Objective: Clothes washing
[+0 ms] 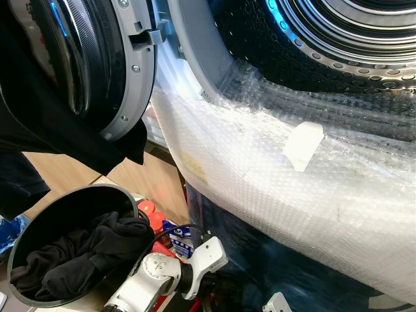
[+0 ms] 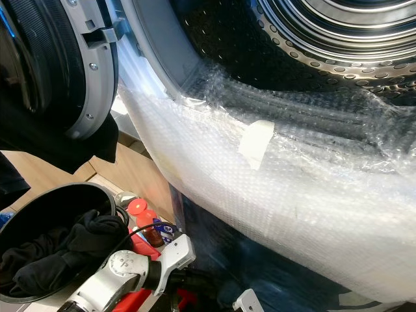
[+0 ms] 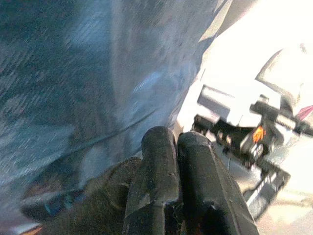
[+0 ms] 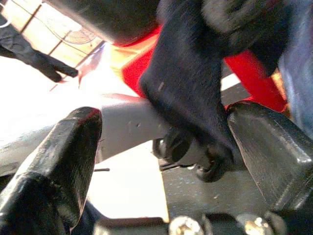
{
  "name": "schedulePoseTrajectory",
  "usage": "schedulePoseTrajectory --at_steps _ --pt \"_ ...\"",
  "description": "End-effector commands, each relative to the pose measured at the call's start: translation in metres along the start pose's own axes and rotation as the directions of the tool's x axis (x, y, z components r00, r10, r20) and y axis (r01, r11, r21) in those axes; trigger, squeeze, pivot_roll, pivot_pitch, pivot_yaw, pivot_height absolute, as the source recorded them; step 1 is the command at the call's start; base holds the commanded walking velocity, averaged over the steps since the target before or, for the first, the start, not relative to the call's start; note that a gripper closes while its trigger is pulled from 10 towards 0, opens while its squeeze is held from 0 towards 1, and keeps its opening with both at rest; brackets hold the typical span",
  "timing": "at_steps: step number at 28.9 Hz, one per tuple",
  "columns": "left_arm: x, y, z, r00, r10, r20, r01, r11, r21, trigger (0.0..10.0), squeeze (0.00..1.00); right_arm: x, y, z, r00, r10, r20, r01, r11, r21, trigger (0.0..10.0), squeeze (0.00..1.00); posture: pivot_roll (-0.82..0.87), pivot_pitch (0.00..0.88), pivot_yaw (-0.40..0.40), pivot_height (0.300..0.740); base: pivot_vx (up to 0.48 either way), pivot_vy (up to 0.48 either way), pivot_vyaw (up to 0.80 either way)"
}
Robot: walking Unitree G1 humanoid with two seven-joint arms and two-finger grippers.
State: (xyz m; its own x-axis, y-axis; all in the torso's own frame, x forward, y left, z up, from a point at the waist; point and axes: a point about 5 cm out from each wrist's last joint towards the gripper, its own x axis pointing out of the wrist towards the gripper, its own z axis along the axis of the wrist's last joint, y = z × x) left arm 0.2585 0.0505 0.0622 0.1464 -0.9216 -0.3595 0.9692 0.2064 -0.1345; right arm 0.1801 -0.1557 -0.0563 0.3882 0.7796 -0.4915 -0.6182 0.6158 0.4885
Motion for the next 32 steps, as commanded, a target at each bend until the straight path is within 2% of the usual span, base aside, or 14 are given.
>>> schedulePoseTrajectory --at_steps 1,6,8,11,14,20,21,32 --pt "0.0025 -0.0025 -0.0022 1.000 -0.021 -0.017 0.021 1.000 0.011 0.0 0.00 0.0005 0.0014 -0.0039 1.000 -0.006 0.003 0.006 0.999 0.034 10.0 0.00 0.02 0.063 0.113 0.740 0.000 0.000 0.00" --pt "0.0083 -0.0060 -0.0025 0.998 -0.056 -0.030 0.057 0.998 0.030 0.0 0.00 0.0022 -0.0001 -0.0047 0.999 -0.045 0.008 0.044 0.998 0.054 10.0 0.00 0.00 0.052 0.120 0.740 0.000 0.000 0.00" --pt "0.0092 -0.0059 -0.0011 0.998 -0.062 -0.021 0.062 0.998 0.024 0.0 0.00 0.0011 -0.0034 -0.0094 0.993 -0.113 -0.040 0.115 0.993 0.029 10.0 0.00 -0.01 0.039 0.123 0.740 0.000 0.000 0.00" --pt "0.0092 -0.0058 -0.0013 0.998 -0.066 -0.024 0.066 0.997 0.029 0.0 0.00 0.0015 -0.0058 -0.0096 0.984 -0.175 -0.032 0.176 0.984 0.025 10.0 0.00 -0.01 0.033 0.124 0.740 0.000 0.000 0.00" --pt "0.0069 -0.0035 -0.0019 0.998 -0.052 -0.026 0.053 0.998 0.035 0.0 0.00 0.0048 0.0016 -0.0109 0.995 -0.099 -0.008 0.099 0.994 0.046 10.0 0.00 0.00 0.026 0.123 0.740 0.000 0.000 0.00" --pt "0.0060 -0.0030 -0.0033 0.998 -0.048 -0.029 0.049 0.998 0.034 0.0 0.00 0.0052 0.0017 -0.0118 0.995 -0.103 -0.013 0.103 0.994 0.046 10.0 0.00 0.00 0.023 0.122 0.740 0.000 0.000 0.00" --pt "0.0051 -0.0043 -0.0076 0.997 -0.053 -0.047 0.055 0.998 0.032 0.0 0.00 0.0044 0.0003 -0.0106 0.994 -0.111 -0.012 0.111 0.993 0.035 0.0 0.00 0.00 0.030 0.120 0.740 0.000 0.000 0.00" --pt "0.0089 -0.0042 -0.0043 0.998 -0.048 -0.038 0.049 0.998 0.037 0.0 0.00 0.0064 -0.0015 -0.0025 0.995 -0.099 0.001 0.099 0.995 0.019 0.0 0.00 0.01 0.049 0.119 0.740 0.000 0.000 0.00"
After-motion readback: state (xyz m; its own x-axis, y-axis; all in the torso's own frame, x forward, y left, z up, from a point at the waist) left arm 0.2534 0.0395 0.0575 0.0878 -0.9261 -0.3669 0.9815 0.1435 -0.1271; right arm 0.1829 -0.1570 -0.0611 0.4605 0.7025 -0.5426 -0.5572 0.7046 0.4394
